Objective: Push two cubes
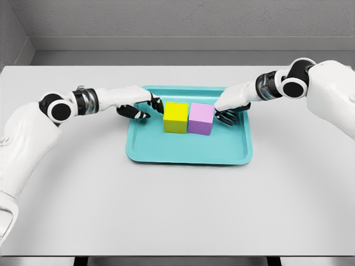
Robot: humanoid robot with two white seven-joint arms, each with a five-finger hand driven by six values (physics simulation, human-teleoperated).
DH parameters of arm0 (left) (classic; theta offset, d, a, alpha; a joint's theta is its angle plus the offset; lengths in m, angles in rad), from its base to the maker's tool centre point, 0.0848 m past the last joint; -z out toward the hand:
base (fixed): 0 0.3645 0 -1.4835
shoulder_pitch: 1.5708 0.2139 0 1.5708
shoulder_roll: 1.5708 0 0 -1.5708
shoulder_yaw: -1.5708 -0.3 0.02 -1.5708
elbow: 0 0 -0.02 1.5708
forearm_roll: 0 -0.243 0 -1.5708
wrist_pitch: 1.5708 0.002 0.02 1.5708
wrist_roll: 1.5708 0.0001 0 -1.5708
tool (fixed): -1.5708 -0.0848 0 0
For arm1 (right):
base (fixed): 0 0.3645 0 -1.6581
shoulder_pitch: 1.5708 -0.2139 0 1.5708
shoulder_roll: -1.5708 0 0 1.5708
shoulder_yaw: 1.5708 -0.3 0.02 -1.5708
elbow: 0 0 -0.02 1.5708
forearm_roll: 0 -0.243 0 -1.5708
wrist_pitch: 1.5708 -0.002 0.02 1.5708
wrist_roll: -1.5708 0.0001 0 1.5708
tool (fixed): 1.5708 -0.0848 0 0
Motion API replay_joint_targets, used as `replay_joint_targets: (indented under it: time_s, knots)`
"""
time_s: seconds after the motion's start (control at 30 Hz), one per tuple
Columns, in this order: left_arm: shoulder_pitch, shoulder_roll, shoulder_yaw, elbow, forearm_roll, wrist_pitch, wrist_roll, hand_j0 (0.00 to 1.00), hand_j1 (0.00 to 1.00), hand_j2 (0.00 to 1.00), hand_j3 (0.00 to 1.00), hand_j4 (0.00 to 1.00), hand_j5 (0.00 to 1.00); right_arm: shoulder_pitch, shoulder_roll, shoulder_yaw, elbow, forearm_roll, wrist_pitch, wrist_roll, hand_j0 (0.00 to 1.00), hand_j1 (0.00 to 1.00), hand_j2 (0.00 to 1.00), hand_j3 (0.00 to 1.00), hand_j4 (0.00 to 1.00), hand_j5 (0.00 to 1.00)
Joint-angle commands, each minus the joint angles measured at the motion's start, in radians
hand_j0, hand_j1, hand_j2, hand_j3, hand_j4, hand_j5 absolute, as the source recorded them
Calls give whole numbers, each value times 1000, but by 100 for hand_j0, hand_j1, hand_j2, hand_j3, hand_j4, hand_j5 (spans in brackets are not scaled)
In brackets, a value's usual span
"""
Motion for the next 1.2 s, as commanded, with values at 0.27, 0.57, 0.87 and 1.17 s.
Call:
replay_joint_targets:
  time_s: [0.27, 0.57, 0.87, 1.17]
  knots:
    - [0, -21, 0, 5, 5, 3, 0, 58, 58, 58, 58, 58, 58, -5, 11, -1, -2, -1, 2, 0, 13, 13, 13, 13, 13, 13]
    - [2, 1, 6, 2, 16, 3, 0, 58, 58, 58, 58, 58, 58, -5, 7, -3, 0, 18, 2, 0, 13, 13, 13, 13, 13, 13]
    - [0, 16, 38, -6, 31, 3, 0, 58, 58, 58, 58, 58, 58, -6, -1, -4, 0, 19, 2, 0, 13, 13, 13, 13, 13, 13]
    - [23, 277, 37, -164, 251, 3, 0, 64, 64, 64, 64, 64, 64, -94, -133, -72, -11, 18, 2, 0, 14, 14, 14, 14, 14, 14]
